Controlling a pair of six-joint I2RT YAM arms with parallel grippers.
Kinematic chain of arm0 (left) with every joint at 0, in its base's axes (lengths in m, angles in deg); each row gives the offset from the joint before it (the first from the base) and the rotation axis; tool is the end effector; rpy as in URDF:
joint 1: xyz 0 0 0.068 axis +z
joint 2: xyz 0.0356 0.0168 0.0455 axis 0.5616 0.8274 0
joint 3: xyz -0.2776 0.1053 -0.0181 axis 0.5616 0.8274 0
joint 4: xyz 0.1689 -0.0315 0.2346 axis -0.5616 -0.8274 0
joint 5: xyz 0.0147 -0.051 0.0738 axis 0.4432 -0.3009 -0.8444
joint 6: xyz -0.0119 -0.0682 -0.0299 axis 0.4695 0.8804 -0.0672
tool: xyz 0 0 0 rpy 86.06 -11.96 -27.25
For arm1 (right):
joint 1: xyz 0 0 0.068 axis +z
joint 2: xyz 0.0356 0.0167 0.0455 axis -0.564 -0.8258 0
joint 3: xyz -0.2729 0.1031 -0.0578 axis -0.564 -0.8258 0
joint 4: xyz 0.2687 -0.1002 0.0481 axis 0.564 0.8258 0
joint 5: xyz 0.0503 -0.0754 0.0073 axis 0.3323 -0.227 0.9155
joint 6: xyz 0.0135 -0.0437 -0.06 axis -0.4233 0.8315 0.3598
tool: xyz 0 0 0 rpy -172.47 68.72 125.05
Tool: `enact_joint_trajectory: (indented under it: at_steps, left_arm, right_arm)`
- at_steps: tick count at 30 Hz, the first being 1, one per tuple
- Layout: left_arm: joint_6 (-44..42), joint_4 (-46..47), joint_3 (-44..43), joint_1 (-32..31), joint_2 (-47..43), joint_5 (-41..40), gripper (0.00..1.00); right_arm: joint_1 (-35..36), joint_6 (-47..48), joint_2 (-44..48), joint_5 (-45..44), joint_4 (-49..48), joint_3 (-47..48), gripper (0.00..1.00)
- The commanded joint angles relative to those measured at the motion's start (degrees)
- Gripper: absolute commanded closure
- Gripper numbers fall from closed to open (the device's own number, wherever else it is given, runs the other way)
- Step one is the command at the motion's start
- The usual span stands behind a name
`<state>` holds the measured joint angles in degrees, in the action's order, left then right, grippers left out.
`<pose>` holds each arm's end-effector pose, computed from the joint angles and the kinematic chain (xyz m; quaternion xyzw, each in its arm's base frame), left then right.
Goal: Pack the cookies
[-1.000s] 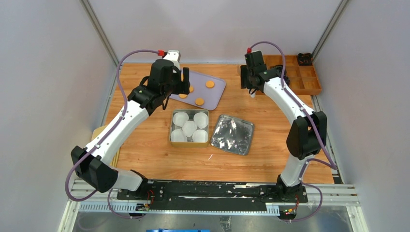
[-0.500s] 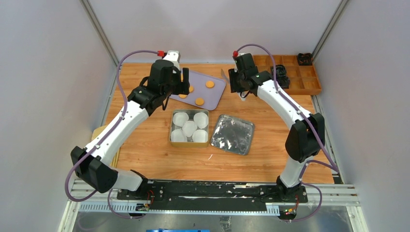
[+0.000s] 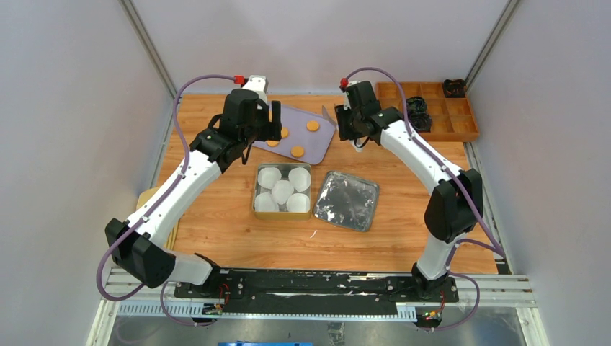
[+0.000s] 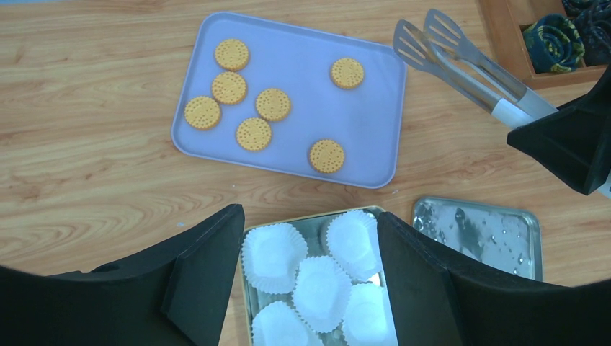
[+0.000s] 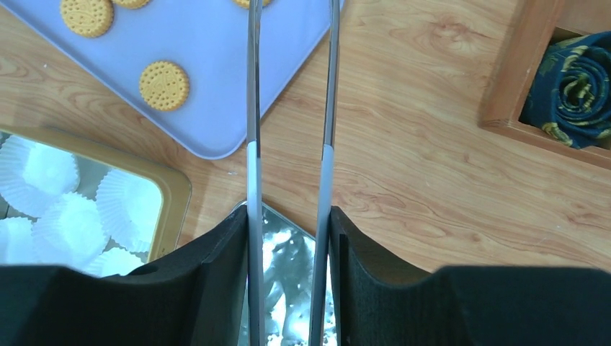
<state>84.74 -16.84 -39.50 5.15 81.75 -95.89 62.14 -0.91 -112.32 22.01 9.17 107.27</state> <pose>0.3186 -0.1603 0.4034 0.0442 0.8467 -0.1051 0.5197 0.4129 0.2120 0.3366 -0.1283 0.8888 0.1047 0.4273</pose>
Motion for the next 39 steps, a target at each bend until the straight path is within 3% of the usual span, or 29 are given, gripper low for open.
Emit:
enact_joint_trajectory:
  at_steps: [1,3,10,11,13,14,34,39]
  left_arm:
    - [-0.5,0.8,0.7,0.1,-1.5,-0.6,0.27]
    - [-0.6,0.6,0.5,0.1,-1.5,-0.7,0.27]
    - [-0.6,0.5,0.3,0.1,-1.6,-0.7,0.26]
    - [-0.6,0.5,0.3,0.1,-1.6,-0.7,0.26]
    - [-0.5,0.5,0.3,0.1,-1.5,-0.6,0.26]
    - [-0.5,0.5,0.3,0.1,-1.5,-0.6,0.26]
    - [-1.0,0.6,0.8,0.1,-1.9,-1.9,0.29]
    - [-0.8,0.6,0.8,0.1,-1.9,-1.7,0.29]
  right_arm:
    - [1.3,1.3,1.1,2.8,-0.8,2.1,0.78]
    - [1.6,1.2,0.9,3.5,-0.9,2.5,0.69]
    - [3.1,1.8,-0.1,3.7,-0.7,3.9,0.64]
    - [3.2,2.0,-0.4,3.7,-0.8,4.0,0.70]
    - [3.2,2.3,-0.9,5.0,-0.7,4.3,0.97]
    - [3.1,2.4,-1.0,4.7,-0.7,4.2,1.00]
    - [4.3,2.9,-0.8,1.6,-1.6,4.0,1.00]
    - [4.2,4.3,0.1,-7.4,0.1,2.7,1.00]
